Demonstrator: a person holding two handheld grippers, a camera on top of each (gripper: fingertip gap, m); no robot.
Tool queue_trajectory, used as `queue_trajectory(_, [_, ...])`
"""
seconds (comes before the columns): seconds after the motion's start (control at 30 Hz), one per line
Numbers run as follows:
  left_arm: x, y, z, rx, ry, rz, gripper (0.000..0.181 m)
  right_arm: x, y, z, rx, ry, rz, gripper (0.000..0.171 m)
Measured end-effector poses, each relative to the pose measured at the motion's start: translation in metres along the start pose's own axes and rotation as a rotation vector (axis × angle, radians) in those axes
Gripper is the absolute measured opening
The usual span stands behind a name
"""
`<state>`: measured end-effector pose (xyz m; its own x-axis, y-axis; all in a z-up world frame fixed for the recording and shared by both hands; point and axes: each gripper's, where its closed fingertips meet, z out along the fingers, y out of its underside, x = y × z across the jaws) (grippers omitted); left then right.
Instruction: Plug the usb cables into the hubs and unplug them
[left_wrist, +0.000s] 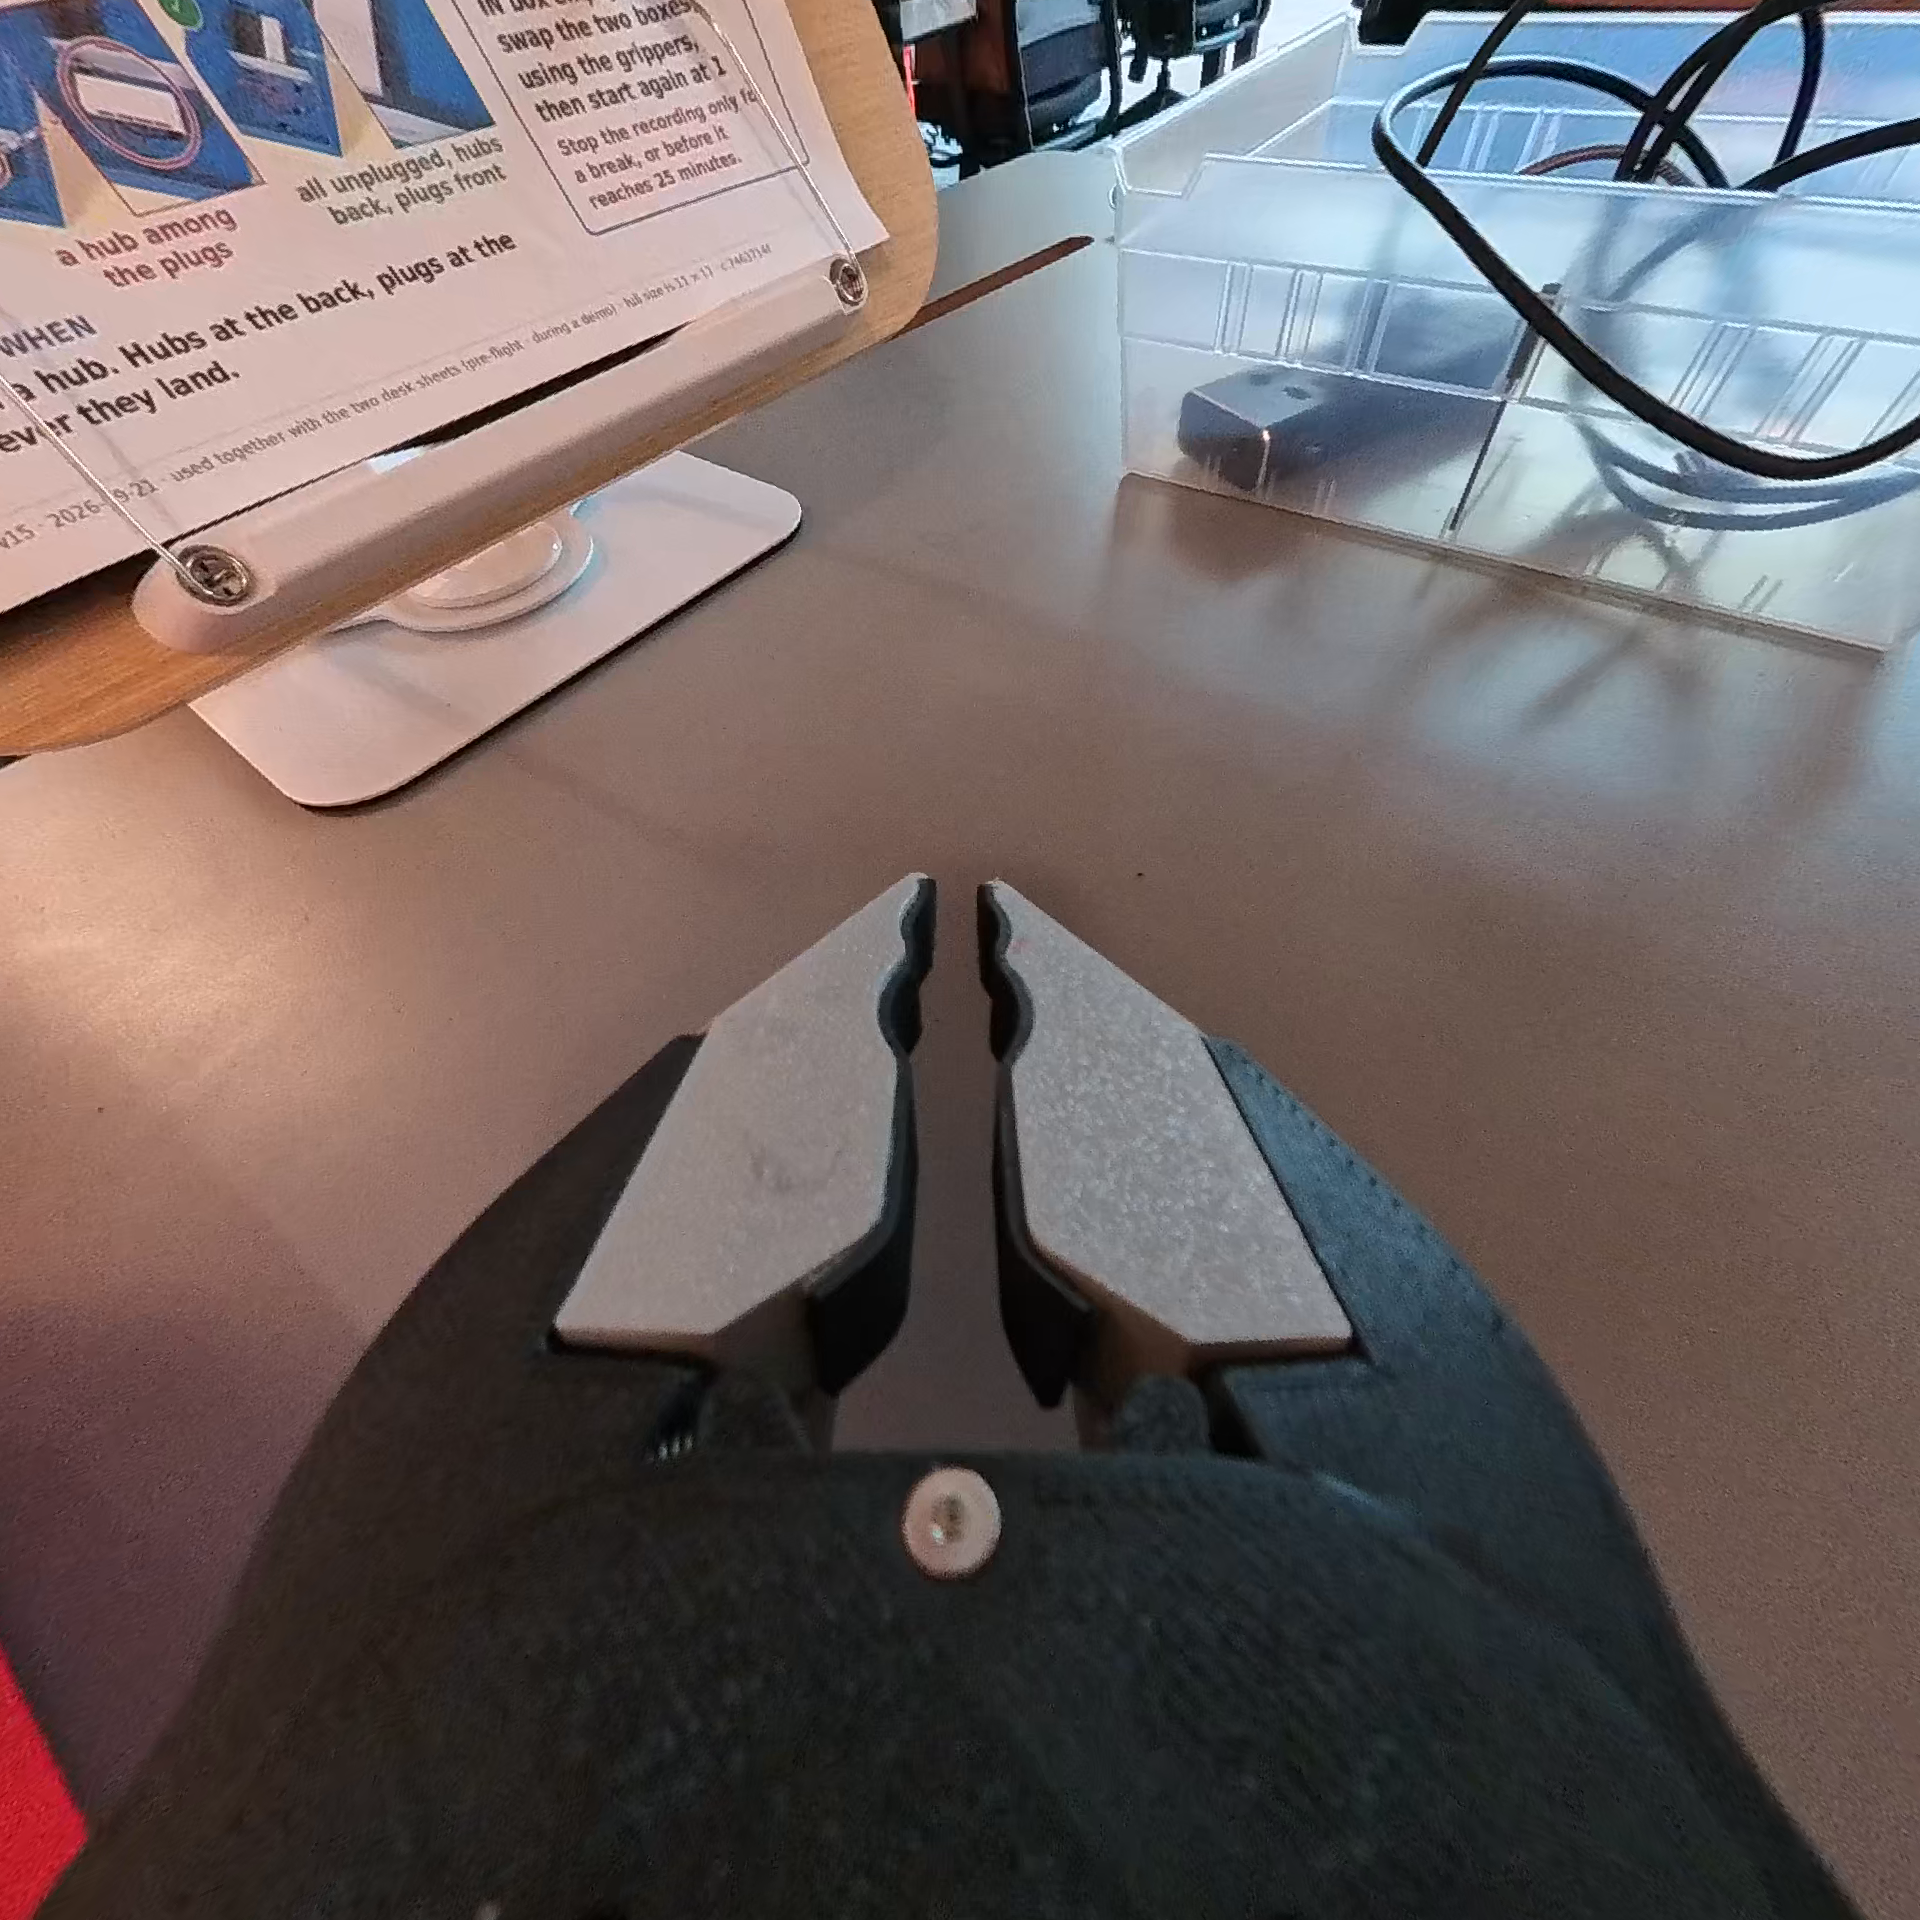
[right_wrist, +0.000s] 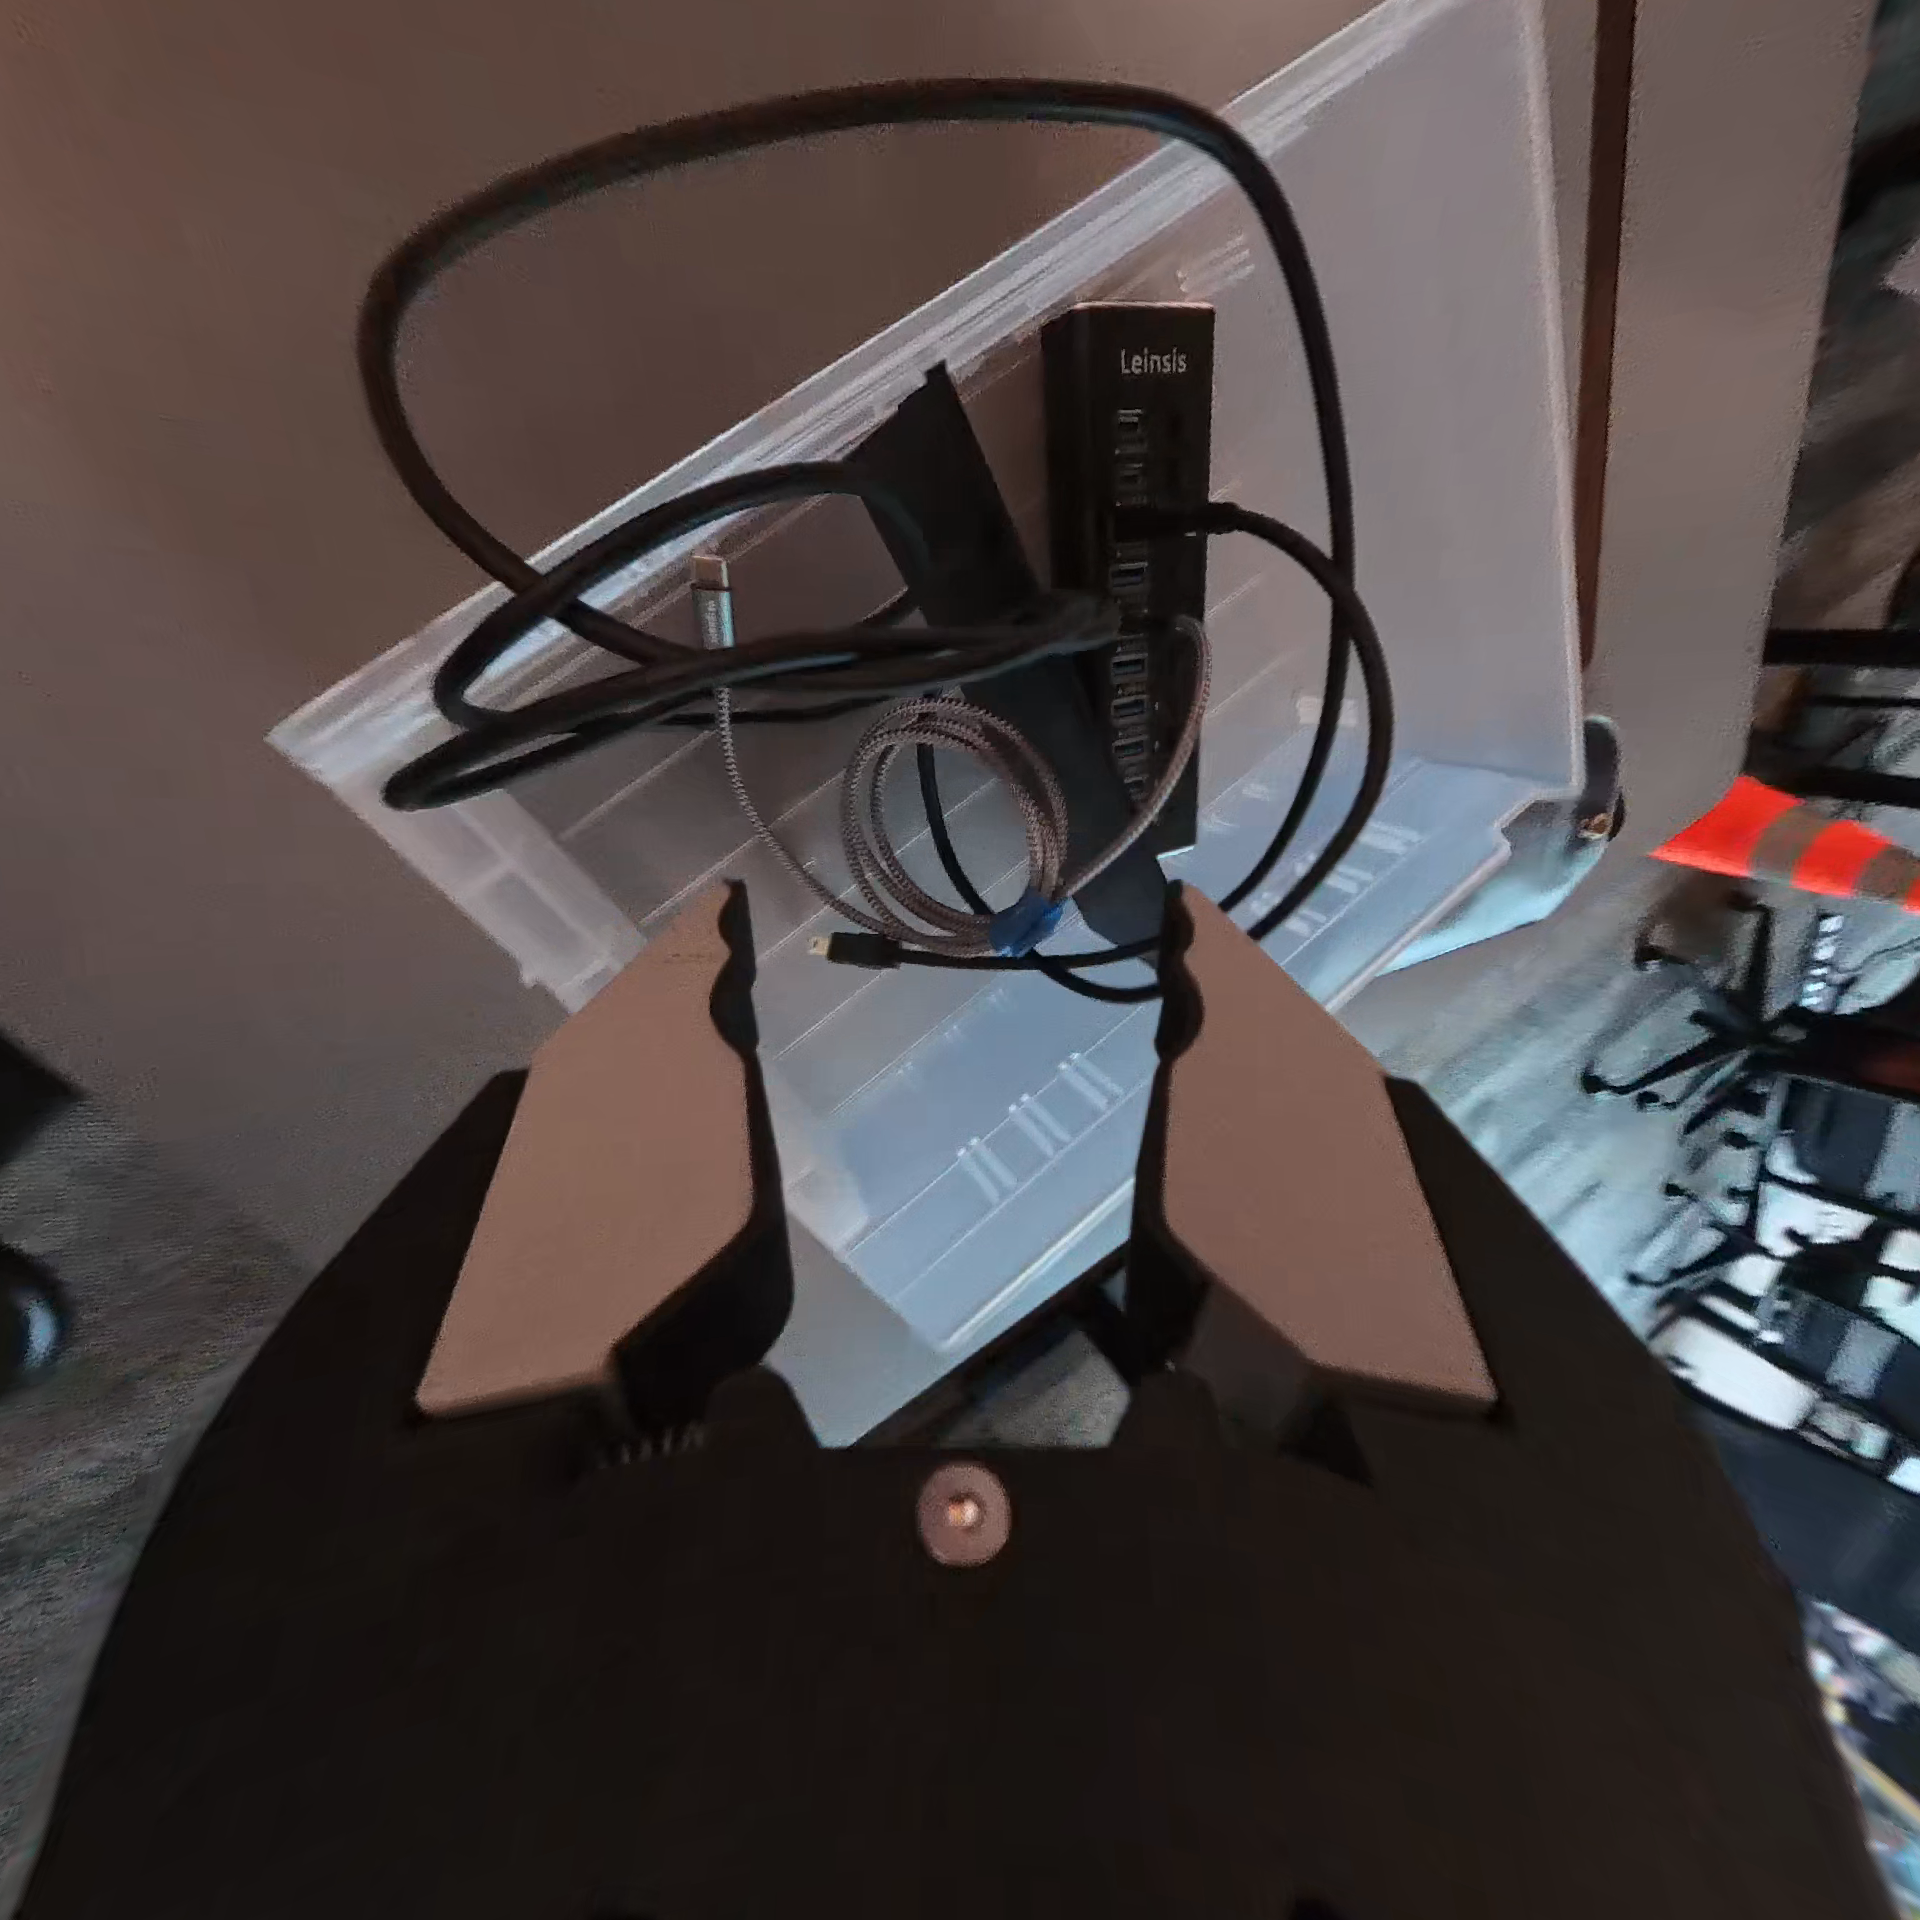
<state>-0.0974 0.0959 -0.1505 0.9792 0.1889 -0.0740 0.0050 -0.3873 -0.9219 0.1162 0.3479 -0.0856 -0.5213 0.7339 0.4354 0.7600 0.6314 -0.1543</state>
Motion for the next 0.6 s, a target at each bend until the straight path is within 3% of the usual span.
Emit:
queue_trajectory(0.2, [-0.001,0.0,-0.001,0.006,0.003,-0.012,0.006,0.019,-0.023,0.05,0.086,0.252,-0.226,0.084])
queue_trajectory(0.27, [-0.001,-0.001,-0.001,0.01,0.006,-0.019,0.006,0.02,-0.038,0.056,0.146,0.272,-0.224,0.07])
queue_trajectory(0.3, [-0.001,-0.001,-0.001,0.011,0.008,-0.024,0.006,0.018,-0.045,0.056,0.182,0.261,-0.226,0.047])
queue_trajectory(0.37, [-0.001,0.0,-0.001,0.009,0.016,-0.033,0.006,0.023,-0.058,0.046,0.243,0.287,-0.234,0.008])
queue_trajectory(0.47, [-0.001,0.0,0.0,0.004,0.023,-0.038,0.006,0.051,-0.061,0.02,0.283,0.339,-0.106,0.008])
queue_trajectory(0.6, [0.001,0.001,0.002,-0.007,0.028,-0.025,0.006,0.126,-0.044,-0.024,0.329,0.465,0.201,0.007])
